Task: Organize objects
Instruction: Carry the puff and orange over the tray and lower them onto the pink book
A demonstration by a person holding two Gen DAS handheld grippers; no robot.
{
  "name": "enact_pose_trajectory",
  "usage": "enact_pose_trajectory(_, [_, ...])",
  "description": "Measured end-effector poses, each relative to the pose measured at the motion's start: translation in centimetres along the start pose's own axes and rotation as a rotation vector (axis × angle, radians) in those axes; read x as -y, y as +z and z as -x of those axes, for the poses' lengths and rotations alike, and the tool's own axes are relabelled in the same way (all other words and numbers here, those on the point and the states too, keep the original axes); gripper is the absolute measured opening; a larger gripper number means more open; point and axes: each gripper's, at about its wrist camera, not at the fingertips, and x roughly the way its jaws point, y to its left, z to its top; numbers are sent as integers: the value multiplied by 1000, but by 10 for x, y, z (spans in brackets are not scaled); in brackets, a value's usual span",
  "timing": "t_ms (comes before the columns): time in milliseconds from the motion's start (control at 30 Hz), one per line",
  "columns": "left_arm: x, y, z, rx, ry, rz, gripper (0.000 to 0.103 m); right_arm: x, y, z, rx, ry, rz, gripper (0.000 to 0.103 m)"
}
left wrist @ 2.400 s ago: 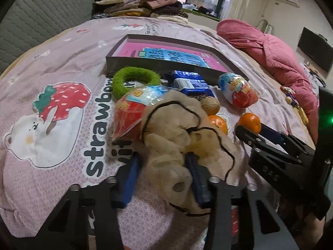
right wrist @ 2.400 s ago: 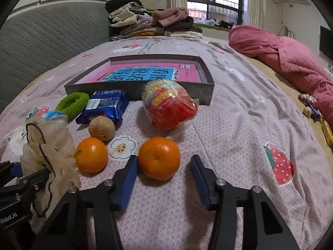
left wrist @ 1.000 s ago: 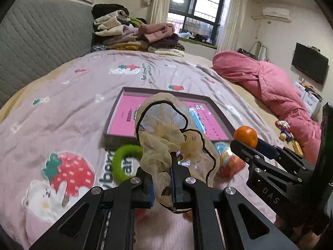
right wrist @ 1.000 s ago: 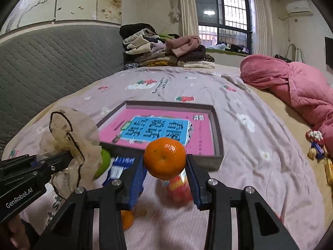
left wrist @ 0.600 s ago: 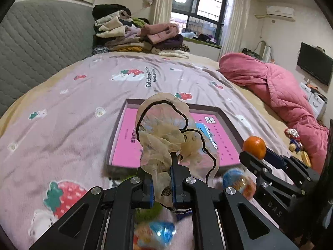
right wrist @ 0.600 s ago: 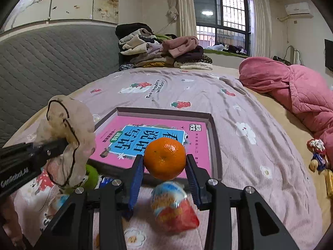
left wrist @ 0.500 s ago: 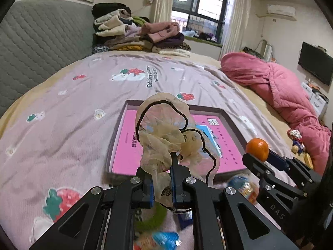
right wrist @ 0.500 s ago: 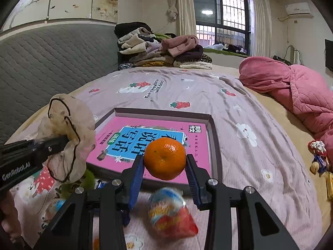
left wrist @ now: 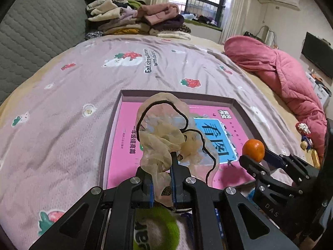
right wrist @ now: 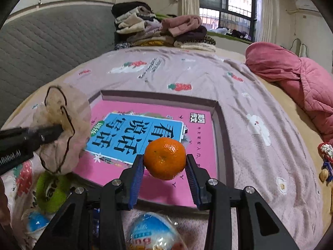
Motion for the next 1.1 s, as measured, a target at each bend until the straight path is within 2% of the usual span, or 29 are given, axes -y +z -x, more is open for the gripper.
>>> enact_pose_trajectory(167, [-8, 2, -19, -67, -27, 49, 11, 2, 1, -13, -56, 11, -22, 41])
enact_pose_trajectory(233, [-8, 3, -25, -87, -16, 50, 12, 2, 0, -18, -78, 5, -24, 41])
enact_pose_trajectory(500, [-13, 0, -36, -137, -2, 68, 15, 3, -4, -20, -100, -5, -33, 41])
enact_pose_trajectory(700, [-14, 1, -39, -143, 6, 74, 19, 4, -4, -19, -97, -12, -35, 41])
enact_pose_trajectory(900, [-19, 6, -30, -98, -24, 98, 26, 5, -2, -11, -57, -19, -41, 41])
enact_pose_trajectory(1100, [-21, 9, -23, -62, -37, 115, 44, 8, 2, -4, -32, -24, -60, 43])
